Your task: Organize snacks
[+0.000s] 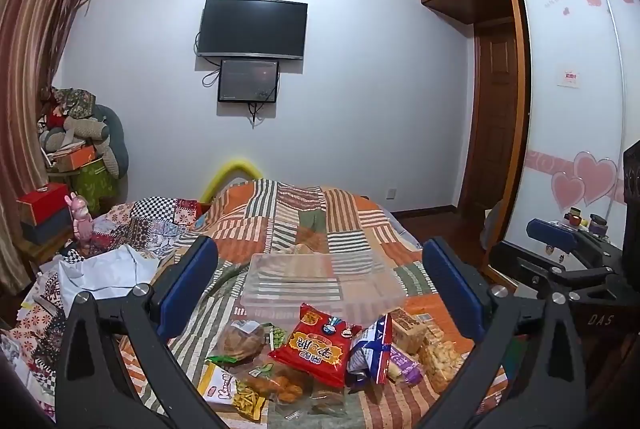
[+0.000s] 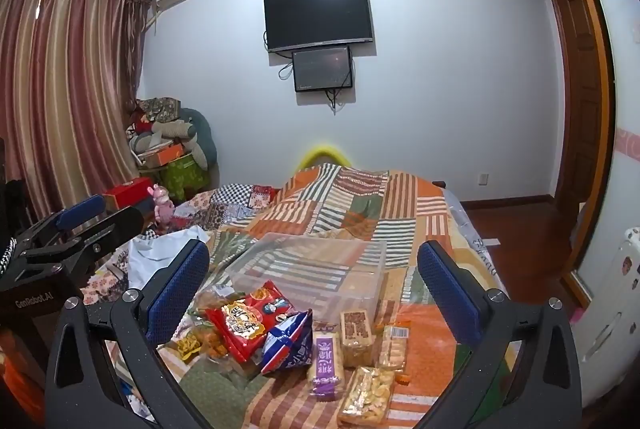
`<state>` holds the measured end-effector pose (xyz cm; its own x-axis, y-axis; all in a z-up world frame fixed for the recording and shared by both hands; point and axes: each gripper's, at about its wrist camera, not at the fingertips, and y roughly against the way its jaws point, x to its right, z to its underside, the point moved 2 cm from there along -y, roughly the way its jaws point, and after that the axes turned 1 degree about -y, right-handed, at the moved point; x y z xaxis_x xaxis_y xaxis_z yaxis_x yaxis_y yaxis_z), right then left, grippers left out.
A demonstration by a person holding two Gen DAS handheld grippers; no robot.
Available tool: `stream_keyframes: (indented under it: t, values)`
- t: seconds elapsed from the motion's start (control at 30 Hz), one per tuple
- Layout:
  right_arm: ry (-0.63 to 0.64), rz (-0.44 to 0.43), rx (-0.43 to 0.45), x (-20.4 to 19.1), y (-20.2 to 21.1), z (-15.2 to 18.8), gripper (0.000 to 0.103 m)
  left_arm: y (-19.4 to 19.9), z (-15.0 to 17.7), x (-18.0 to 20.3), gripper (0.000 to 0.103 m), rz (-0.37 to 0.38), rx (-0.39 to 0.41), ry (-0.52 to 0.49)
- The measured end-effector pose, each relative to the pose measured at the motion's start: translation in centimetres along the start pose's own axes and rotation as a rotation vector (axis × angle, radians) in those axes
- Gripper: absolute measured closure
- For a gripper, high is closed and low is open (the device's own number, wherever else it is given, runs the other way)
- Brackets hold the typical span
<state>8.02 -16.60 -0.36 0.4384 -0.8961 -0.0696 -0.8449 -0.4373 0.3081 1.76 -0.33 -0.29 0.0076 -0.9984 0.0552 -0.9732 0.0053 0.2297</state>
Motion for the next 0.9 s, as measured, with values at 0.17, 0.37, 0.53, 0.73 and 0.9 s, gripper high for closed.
stream_keyframes:
  t: [0.17, 0.37, 0.53, 0.73, 0.9]
  values:
    - [-0.002, 0.000, 0.002, 0.04, 0.07, -0.10, 0.000, 0.05, -0.02, -0.03, 0.000, 0.000, 0.003, 0.001]
    - [-0.003, -0.002, 0.003, 0.08, 0.17, -0.11, 0.000, 0.01, 0.08, -0.13, 0.000, 0.000, 0.001, 0.006]
    - [-0.003, -0.003, 0.004, 0.12, 0.26, -0.22, 0.000, -0.04, 0.11, -0.16, 0.000, 0.000, 0.000, 0.008]
    - [-0.006, -0.005, 0.003, 0.19, 0.24, -0.41, 0.000, -0.12, 0.05, -0.27, 0.000, 0.002, -0.003, 0.010]
    - [-0.006, -0.006, 0.004, 0.19, 0.29, -0.40, 0.000, -0.19, 0.07, -0.19, 0.000, 0.001, -0.005, 0.009]
